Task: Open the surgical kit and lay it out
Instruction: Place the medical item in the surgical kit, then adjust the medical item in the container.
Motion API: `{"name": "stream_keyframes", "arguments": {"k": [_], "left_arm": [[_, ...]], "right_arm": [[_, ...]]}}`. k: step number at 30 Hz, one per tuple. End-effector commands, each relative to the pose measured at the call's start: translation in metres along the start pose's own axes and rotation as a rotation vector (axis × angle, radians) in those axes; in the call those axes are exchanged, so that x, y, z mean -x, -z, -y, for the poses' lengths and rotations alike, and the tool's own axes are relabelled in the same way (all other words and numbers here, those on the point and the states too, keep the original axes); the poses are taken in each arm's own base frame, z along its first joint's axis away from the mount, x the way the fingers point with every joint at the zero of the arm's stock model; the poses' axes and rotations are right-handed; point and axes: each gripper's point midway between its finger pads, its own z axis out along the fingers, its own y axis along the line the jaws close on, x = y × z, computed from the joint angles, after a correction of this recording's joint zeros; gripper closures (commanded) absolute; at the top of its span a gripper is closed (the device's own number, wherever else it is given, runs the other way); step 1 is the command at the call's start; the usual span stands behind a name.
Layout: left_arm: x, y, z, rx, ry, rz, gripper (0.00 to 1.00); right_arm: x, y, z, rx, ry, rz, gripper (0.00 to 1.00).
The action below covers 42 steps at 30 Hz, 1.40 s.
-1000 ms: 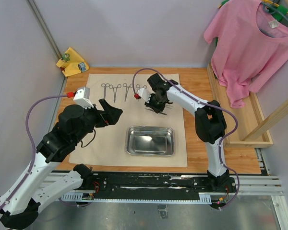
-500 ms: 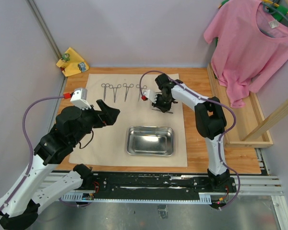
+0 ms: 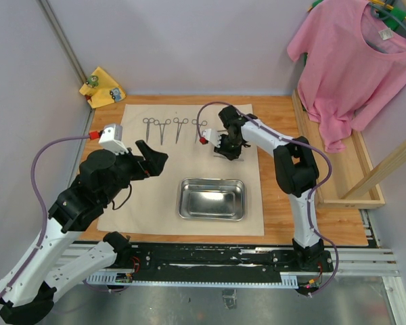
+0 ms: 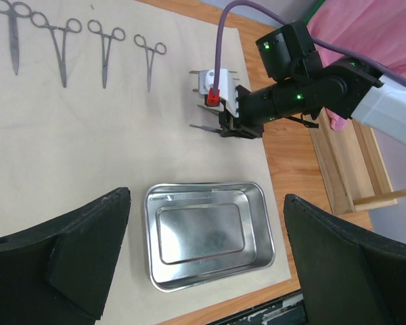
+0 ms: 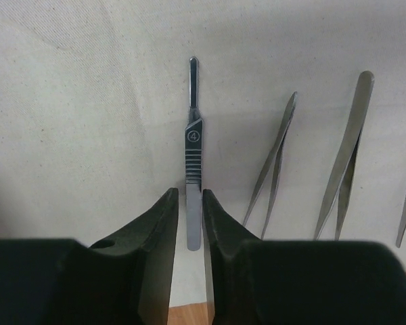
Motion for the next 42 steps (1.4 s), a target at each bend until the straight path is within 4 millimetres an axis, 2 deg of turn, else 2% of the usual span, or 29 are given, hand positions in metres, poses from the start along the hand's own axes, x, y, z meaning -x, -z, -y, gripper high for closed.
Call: {"name": "stream_keyframes", "arguments": {"k": [1, 3, 4, 6, 9, 12, 14, 16, 18, 20, 23, 25, 29, 33, 36, 37, 39, 42], "left_arm": [[0.013, 0.004, 0.002, -0.002, -0.011, 0.047, 0.01], [0.013, 0.005, 0.002, -0.002, -0.01, 0.048, 0.01], [0.013, 0.005, 0.001, 0.0, -0.01, 0.048, 0.01], [0.013, 0.005, 0.0, 0.002, -0.01, 0.052, 0.01], [0.014, 0.005, 0.001, -0.001, -0.009, 0.054, 0.01], [0.016, 0.006, 0.001, -0.004, -0.006, 0.061, 0.01], [0.018, 0.008, 0.002, -0.007, -0.003, 0.07, 0.01], [0.02, 0.01, 0.001, -0.004, -0.002, 0.075, 0.01], [0.022, 0.011, 0.001, -0.001, -0.001, 0.079, 0.01], [0.023, 0.012, 0.002, -0.002, 0.003, 0.081, 0.01], [0.024, 0.012, 0.004, -0.012, 0.011, 0.081, 0.01], [0.023, 0.013, 0.005, -0.018, 0.014, 0.08, 0.01], [0.018, 0.011, 0.004, -0.021, 0.013, 0.071, 0.01], [-0.005, -0.005, -0.006, 0.028, -0.011, -0.002, 0.01], [-0.028, -0.017, -0.015, 0.059, -0.025, -0.071, 0.01], [-0.035, -0.02, -0.017, 0.06, -0.021, -0.085, 0.01], [-0.044, -0.022, -0.021, 0.065, -0.005, -0.098, 0.01], [-0.05, -0.021, -0.025, 0.064, 0.025, -0.087, 0.01]], "right_arm": [[-0.007, -0.003, -0.003, 0.024, 0.005, 0.001, 0.77], [-0.009, -0.001, -0.004, 0.029, -0.007, -0.001, 0.74], [-0.01, 0.0, -0.005, 0.033, -0.016, 0.0, 0.63], [-0.007, 0.005, -0.003, 0.013, -0.022, 0.013, 0.59], [0.004, 0.019, 0.006, -0.051, -0.04, 0.056, 0.55], [0.02, 0.04, 0.019, -0.146, -0.066, 0.117, 0.39], [0.025, 0.055, 0.039, -0.277, -0.111, 0.126, 0.36], [0.031, 0.083, 0.053, -0.383, -0.192, 0.151, 0.39], [0.038, 0.108, 0.056, -0.437, -0.324, 0.194, 0.42], [0.047, 0.127, 0.046, -0.443, -0.445, 0.253, 0.4], [0.067, 0.143, 0.006, -0.312, -0.539, 0.364, 0.39], [0.079, 0.142, -0.027, -0.233, -0.527, 0.41, 0.4], [0.099, 0.123, -0.097, -0.077, -0.456, 0.419, 0.37], [0.1, 0.09, -0.145, 0.039, -0.413, 0.351, 0.41], [0.098, 0.073, -0.156, 0.021, -0.405, 0.322, 0.43], [0.096, 0.071, -0.152, -0.009, -0.416, 0.311, 0.43], [0.09, 0.07, -0.139, -0.097, -0.433, 0.291, 0.37], [0.087, 0.067, -0.125, -0.161, -0.37, 0.277, 0.36]]}}
